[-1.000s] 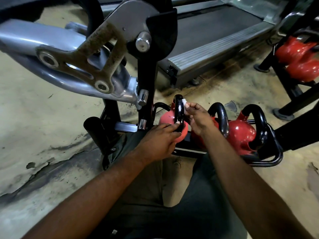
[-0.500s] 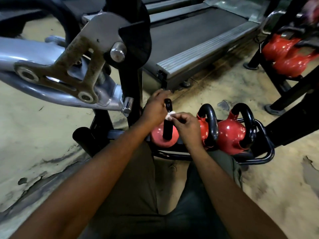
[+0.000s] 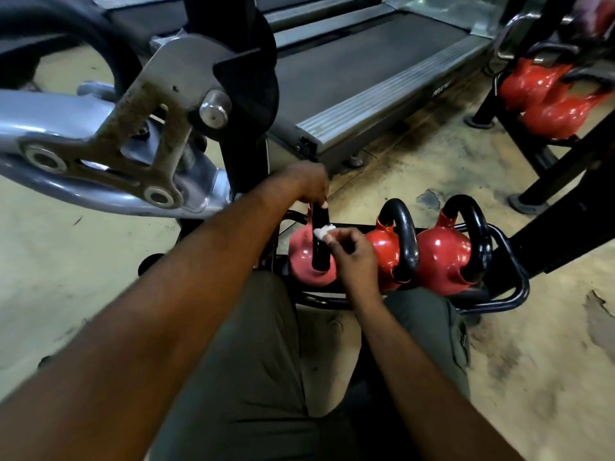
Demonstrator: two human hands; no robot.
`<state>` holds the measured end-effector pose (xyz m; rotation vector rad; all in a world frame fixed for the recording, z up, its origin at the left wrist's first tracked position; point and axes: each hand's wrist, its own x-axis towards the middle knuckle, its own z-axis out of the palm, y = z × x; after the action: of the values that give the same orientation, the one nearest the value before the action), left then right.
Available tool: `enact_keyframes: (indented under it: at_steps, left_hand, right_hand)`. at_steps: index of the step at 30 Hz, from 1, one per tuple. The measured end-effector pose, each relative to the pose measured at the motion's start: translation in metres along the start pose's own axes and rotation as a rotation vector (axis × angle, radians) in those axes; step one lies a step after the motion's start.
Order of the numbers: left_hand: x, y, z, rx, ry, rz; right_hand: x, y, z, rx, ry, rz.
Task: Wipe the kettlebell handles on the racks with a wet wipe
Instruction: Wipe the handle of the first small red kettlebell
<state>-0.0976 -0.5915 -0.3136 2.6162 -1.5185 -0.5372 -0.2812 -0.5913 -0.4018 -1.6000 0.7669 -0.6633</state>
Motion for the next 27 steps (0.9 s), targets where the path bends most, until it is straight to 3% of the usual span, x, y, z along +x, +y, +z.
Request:
enact_keyframes:
  at_steps: [3,5,7,11,15,18,23,27]
  left_hand:
    - [-0.001,0.000,-0.007,0.143,-0.131,0.108]
    - [-0.002,0.001,-0.005,0.233,-0.179,0.167]
    - [-0.003,0.002,-0.003,0.275,-0.187,0.215]
    - [-0.001,0.001,-0.014,0.305,-0.163,0.244]
    - [0.006,-0.002,-0.009,0.322,-0.150,0.242]
    - [0.006,0.004,0.003,0.351,-0.122,0.254]
    - [0.002,-0.007,0.005,0.381,-0.108,0.231]
    - [0.005,-0.009,-0.001,0.371,-0.090,0.231]
  right_hand:
    - [0.039,-0.007,0.000,0.534,-0.093,0.496]
    - [0.053,-0.012,-0.003,0.610,-0.121,0.644]
    - [0.050,-0.014,-0.009,0.543,-0.112,0.655]
    - [0.015,-0.017,-0.014,0.222,-0.074,0.281]
    - [-0.001,-0.003,0.013,-0.648,0.082,-0.334]
    - [0.002,0.005,0.023,-1.017,0.174,-0.533]
    - [-0.013,0.025,0.030,-0.992,0.270,-0.615]
    - [-0.023,0.032,0.021,-0.799,0.296,-0.527]
